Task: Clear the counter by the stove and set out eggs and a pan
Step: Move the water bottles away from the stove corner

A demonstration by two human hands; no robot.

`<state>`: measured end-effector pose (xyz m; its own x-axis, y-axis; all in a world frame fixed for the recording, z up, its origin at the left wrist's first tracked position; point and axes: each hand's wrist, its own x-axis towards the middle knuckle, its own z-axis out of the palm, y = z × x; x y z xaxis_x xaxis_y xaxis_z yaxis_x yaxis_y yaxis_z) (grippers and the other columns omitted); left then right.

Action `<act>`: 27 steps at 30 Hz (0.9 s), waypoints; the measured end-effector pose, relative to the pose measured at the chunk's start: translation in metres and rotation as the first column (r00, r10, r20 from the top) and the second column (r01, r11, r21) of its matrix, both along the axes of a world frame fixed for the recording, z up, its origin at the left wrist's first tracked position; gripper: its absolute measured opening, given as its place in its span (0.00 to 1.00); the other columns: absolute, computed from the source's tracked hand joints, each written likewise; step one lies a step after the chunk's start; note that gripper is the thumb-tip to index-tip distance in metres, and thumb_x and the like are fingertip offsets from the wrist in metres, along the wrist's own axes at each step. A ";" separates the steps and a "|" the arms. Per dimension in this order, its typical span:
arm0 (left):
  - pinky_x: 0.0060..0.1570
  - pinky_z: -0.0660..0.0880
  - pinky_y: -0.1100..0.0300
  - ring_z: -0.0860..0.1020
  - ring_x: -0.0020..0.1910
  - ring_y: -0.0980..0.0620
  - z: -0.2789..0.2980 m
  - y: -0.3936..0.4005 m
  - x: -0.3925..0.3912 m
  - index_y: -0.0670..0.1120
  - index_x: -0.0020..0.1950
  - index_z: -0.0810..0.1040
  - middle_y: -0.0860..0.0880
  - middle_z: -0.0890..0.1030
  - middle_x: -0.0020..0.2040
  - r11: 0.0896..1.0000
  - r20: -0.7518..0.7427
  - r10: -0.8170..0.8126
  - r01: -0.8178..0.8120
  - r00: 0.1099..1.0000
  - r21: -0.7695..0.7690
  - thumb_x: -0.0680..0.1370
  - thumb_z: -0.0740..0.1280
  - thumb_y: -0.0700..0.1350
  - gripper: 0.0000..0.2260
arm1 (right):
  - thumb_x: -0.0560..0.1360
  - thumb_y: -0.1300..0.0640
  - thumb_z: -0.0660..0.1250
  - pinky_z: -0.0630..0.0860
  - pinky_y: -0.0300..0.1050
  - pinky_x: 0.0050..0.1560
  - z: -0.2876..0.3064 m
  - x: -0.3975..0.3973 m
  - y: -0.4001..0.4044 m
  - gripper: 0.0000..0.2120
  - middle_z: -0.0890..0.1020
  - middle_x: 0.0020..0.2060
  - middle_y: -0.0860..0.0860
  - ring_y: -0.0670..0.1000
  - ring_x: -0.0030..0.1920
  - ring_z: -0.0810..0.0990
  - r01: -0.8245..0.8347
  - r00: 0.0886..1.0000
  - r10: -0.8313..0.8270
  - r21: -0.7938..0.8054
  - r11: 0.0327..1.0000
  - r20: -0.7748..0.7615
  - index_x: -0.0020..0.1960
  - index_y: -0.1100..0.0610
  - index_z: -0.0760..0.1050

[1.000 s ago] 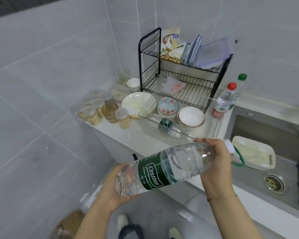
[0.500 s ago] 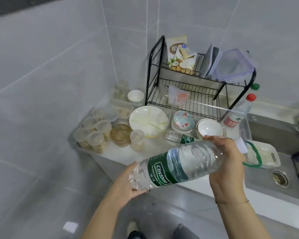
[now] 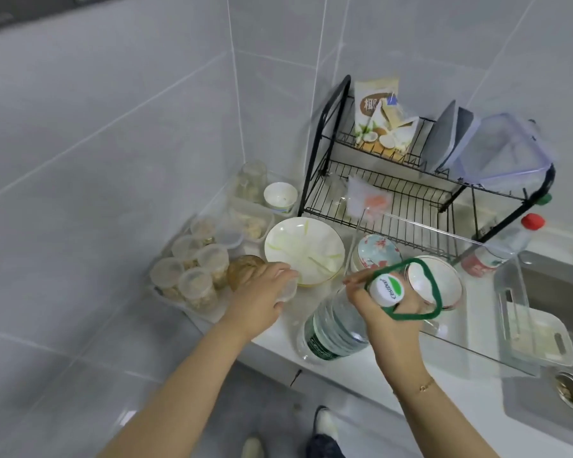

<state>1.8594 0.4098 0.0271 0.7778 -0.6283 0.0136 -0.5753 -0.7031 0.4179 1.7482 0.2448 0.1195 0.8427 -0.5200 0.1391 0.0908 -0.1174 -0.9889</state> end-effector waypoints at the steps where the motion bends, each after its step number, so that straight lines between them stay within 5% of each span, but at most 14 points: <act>1: 0.70 0.54 0.57 0.59 0.73 0.54 -0.003 -0.005 0.007 0.55 0.74 0.63 0.55 0.62 0.74 0.995 0.013 -0.047 0.045 0.999 0.088 0.75 0.66 0.43 0.28 | 0.67 0.65 0.70 0.76 0.35 0.43 -0.003 0.002 0.001 0.04 0.83 0.33 0.47 0.43 0.37 0.80 -0.014 1.000 0.014 -0.041 0.999 -0.011 0.37 0.57 0.78; 7: 0.72 0.45 0.54 0.59 0.74 0.53 -0.023 -0.011 0.027 0.56 0.74 0.63 0.54 0.62 0.75 0.953 -0.020 -0.097 0.099 0.995 0.285 0.76 0.65 0.49 0.27 | 0.64 0.54 0.67 0.80 0.48 0.43 -0.014 0.023 0.005 0.09 0.83 0.33 0.52 0.53 0.37 0.81 -0.064 0.998 0.063 -0.179 0.982 -0.011 0.36 0.60 0.78; 14: 0.62 0.59 0.64 0.64 0.66 0.50 -0.020 -0.011 0.039 0.53 0.72 0.69 0.54 0.69 0.69 0.965 -0.187 -0.124 0.162 0.975 0.205 0.74 0.68 0.40 0.27 | 0.63 0.53 0.67 0.79 0.40 0.43 -0.019 0.040 0.012 0.09 0.83 0.34 0.50 0.48 0.38 0.82 -0.086 0.996 0.086 -0.201 0.976 -0.009 0.36 0.59 0.80; 19: 0.63 0.65 0.60 0.67 0.63 0.48 -0.025 0.003 0.032 0.50 0.70 0.72 0.52 0.72 0.67 0.976 -0.168 -0.143 0.168 0.975 0.141 0.72 0.70 0.38 0.27 | 0.64 0.53 0.67 0.79 0.42 0.45 -0.017 0.053 0.019 0.08 0.83 0.34 0.50 0.48 0.39 0.82 -0.052 0.998 0.057 -0.244 0.968 0.014 0.36 0.58 0.79; 27: 0.68 0.61 0.60 0.61 0.70 0.51 -0.034 0.032 0.001 0.51 0.73 0.67 0.53 0.66 0.71 0.998 -0.142 -0.010 0.019 0.990 0.063 0.74 0.66 0.36 0.29 | 0.63 0.50 0.66 0.80 0.48 0.45 -0.016 0.064 0.023 0.12 0.83 0.34 0.53 0.52 0.38 0.82 0.003 1.000 -0.003 -0.265 0.964 0.002 0.36 0.60 0.78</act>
